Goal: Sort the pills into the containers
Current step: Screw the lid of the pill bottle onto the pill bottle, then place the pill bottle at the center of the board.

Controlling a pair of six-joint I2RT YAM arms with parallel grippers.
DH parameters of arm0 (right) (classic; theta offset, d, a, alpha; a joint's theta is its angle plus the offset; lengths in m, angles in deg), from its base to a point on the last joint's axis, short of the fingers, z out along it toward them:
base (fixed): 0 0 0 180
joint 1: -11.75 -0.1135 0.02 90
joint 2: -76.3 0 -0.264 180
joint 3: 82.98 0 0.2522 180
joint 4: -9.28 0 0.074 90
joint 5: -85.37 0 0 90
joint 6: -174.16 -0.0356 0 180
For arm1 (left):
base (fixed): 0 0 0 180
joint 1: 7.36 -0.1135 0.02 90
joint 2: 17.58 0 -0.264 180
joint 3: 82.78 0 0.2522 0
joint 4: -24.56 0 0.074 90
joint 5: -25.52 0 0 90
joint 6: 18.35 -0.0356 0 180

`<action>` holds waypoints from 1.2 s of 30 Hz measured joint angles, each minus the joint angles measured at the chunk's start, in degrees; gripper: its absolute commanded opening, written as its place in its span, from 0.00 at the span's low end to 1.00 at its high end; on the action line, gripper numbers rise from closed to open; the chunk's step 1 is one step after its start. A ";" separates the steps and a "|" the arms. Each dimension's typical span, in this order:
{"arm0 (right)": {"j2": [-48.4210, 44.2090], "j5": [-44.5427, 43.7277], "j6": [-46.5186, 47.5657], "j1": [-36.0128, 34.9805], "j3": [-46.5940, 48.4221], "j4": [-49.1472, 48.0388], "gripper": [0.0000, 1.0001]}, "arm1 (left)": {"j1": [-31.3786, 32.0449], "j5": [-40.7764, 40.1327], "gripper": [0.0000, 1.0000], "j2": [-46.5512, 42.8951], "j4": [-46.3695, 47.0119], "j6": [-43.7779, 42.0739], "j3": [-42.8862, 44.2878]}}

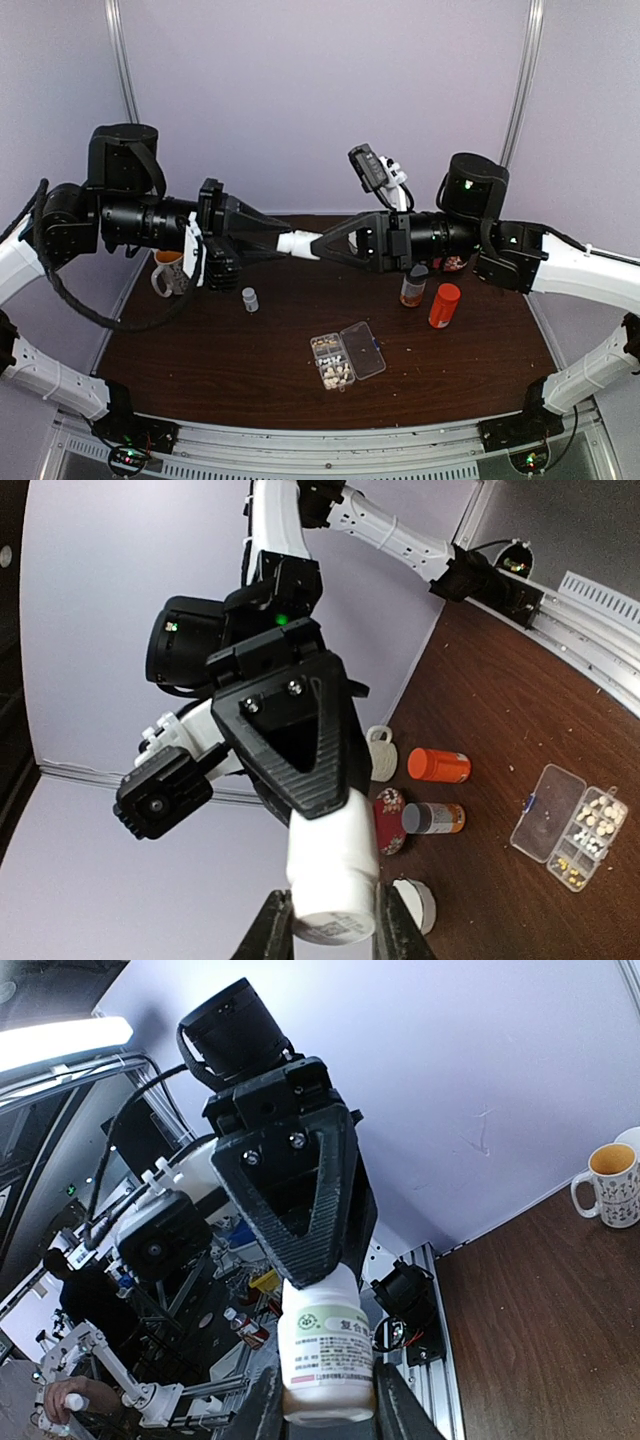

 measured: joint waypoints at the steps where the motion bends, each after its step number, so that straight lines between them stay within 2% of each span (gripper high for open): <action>1: 0.00 0.15 -0.72 0.07 -0.11 -0.39 0.00 | 0.66 -1.33 0.00 -0.39 0.55 -1.79 -0.55; 12: 0.87 0.90 -5.46 1.16 -0.39 -1.92 0.00 | 5.49 -17.38 0.00 -4.13 12.72 -21.99 -10.21; 16: 0.87 -0.11 -5.62 1.66 -0.44 -1.95 0.01 | 6.03 -20.50 0.00 -4.20 15.85 -25.57 -11.56; 17: 0.87 -0.28 -5.62 1.73 -0.44 -2.01 0.11 | 6.03 -20.79 0.00 -4.15 16.09 -25.73 -11.56; 19: 0.87 -0.46 -5.64 1.81 -0.44 -2.03 0.40 | 6.03 -21.20 0.00 -4.11 16.24 -25.77 -11.56; 21: 0.87 -0.55 -5.75 1.84 -0.44 -1.92 0.62 | 6.03 -21.42 0.00 -3.87 16.04 -25.55 -11.45; 23: 0.74 -0.72 -5.79 1.75 -0.44 -2.19 0.76 | 6.14 -21.77 0.00 -3.67 14.97 -25.59 -11.41; 25: 0.09 -1.18 -4.79 1.77 -0.44 -1.97 0.82 | 6.34 -22.29 0.00 -2.73 13.31 -24.92 -11.67; 30: -4.55 -4.72 0.20 2.25 -0.70 1.09 0.84 | 6.40 -23.39 0.00 -2.95 8.41 -18.64 -14.67; 33: -7.54 -9.14 4.52 2.56 -0.79 5.35 0.84 | 6.40 -23.52 0.00 -3.39 5.11 -10.32 -15.65; 36: -9.86 -14.51 9.29 2.60 -1.14 10.71 0.84 | 6.40 -23.69 0.00 -3.37 2.58 1.77 -16.17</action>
